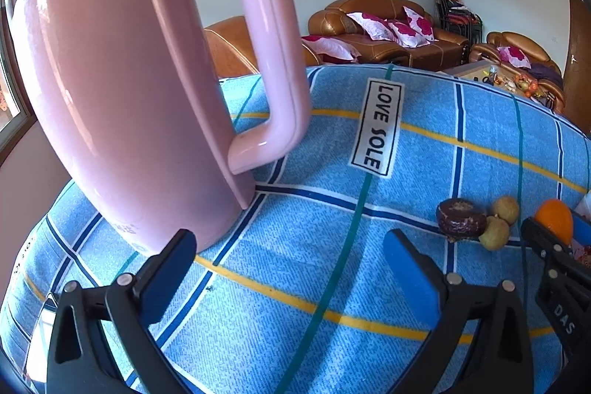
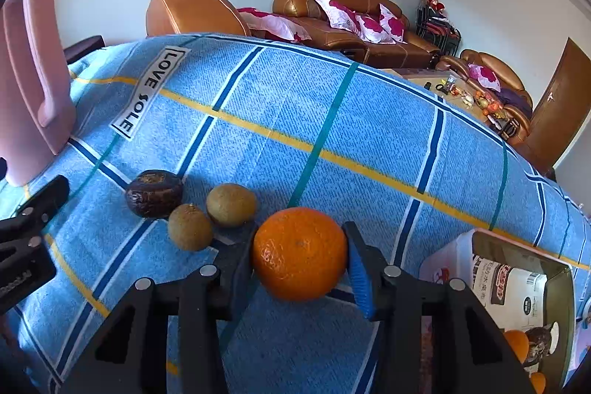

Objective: Organize fruits

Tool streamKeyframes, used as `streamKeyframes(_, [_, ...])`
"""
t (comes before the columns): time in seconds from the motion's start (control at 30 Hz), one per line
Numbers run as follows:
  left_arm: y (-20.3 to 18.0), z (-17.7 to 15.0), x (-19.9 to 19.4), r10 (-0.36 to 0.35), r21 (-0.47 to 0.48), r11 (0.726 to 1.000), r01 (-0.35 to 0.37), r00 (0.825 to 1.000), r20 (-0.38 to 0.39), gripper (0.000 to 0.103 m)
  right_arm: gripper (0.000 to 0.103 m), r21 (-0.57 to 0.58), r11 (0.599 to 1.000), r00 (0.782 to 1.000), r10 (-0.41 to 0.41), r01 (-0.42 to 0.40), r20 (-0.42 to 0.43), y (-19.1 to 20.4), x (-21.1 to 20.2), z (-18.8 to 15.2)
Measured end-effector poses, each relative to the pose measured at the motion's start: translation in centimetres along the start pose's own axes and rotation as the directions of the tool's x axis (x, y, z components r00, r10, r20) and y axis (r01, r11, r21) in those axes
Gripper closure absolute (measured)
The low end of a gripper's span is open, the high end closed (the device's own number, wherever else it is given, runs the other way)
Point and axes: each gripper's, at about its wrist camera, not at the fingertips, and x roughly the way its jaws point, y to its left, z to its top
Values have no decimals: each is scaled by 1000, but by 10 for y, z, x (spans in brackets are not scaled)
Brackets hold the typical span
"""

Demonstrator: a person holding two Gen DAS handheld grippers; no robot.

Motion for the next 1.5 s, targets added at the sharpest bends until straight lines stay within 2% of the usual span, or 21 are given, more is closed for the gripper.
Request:
streamKeyframes(0.13, [-5, 1, -5, -34, 17, 999, 33, 999, 24, 0, 55, 66, 997, 990, 32, -42, 141, 2, -38, -17])
streamKeyframes(0.2, [-5, 0, -9, -83, 15, 997, 82, 996, 36, 0, 55, 88, 995, 977, 23, -43, 213, 4, -57, -25])
streamKeyframes(0.3, [-8, 1, -13, -169, 8, 986, 169, 985, 39, 0, 55, 107, 994, 960, -3, -28, 279, 3, -76, -35])
streamKeyframes(0.4, [-15, 1, -14, -216, 23, 976, 215, 976, 38, 3, 55, 125, 992, 954, -7, -32, 300, 0, -83, -40])
streamKeyframes(0.5, [-27, 3, -7, -248, 39, 968, 248, 969, -5, 12, 55, 142, 988, 957, 17, -60, 288, -9, -78, -39])
streamKeyframes(0.6, [-37, 8, 2, -314, 23, 949, 316, 948, -52, 19, 55, 160, 984, 960, 36, -83, 278, -15, -74, -40])
streamKeyframes(0.67, [-45, 12, 5, -343, 23, 938, 346, 937, -68, 19, 55, 169, 981, 962, 47, -94, 268, -17, -72, -41])
streamKeyframes(0.8, [-61, 20, 14, -324, 57, 943, 329, 943, -81, 19, 55, 193, 975, 966, 62, -112, 251, -22, -66, -41])
streamKeyframes(0.9, [-63, 26, 27, -299, 42, 951, 305, 947, -116, 19, 55, 211, 970, 968, 66, -119, 240, -27, -63, -41])
streamKeyframes(0.97, [-62, 27, 39, -291, 21, 954, 298, 943, -161, 20, 55, 215, 969, 969, 71, -123, 235, -28, -61, -40])
streamKeyframes(1.07, [-59, 27, 40, -293, 14, 954, 298, 944, -155, 20, 55, 212, 969, 971, 76, -126, 228, -29, -59, -40])
streamKeyframes(1.1, [-59, 25, 38, -286, 22, 956, 292, 946, -155, 22, 55, 210, 969, 971, 79, -127, 225, -29, -58, -39])
streamKeyframes(1.17, [-60, 23, 34, -276, 44, 957, 285, 950, -148, 37, 55, 208, 970, 972, 78, -125, 221, -29, -57, -39])
streamKeyframes(1.2, [-61, 22, 32, -275, 54, 957, 285, 951, -143, 52, 55, 208, 970, 972, 79, -127, 222, -29, -57, -39])
streamKeyframes(1.23, [-60, 21, 30, -273, 59, 957, 283, 952, -139, 58, 55, 209, 970, 972, 79, -126, 222, -29, -57, -39])
streamKeyframes(1.3, [-56, 20, 27, -289, 47, 954, 297, 948, -132, 58, 55, 209, 970, 972, 77, -124, 223, -28, -57, -39])
streamKeyframes(1.37, [-48, 22, 21, -295, 23, 954, 298, 951, -87, 59, 55, 209, 970, 971, 75, -123, 227, -27, -57, -41])
streamKeyframes(1.43, [-42, 22, 4, -253, 13, 967, 253, 967, 1, 58, 55, 209, 970, 970, 72, -122, 232, -26, -57, -41])
streamKeyframes(1.5, [-40, 20, -12, -217, 26, 976, 215, 972, 93, 58, 55, 207, 971, 967, 66, -119, 246, -25, -60, -43])
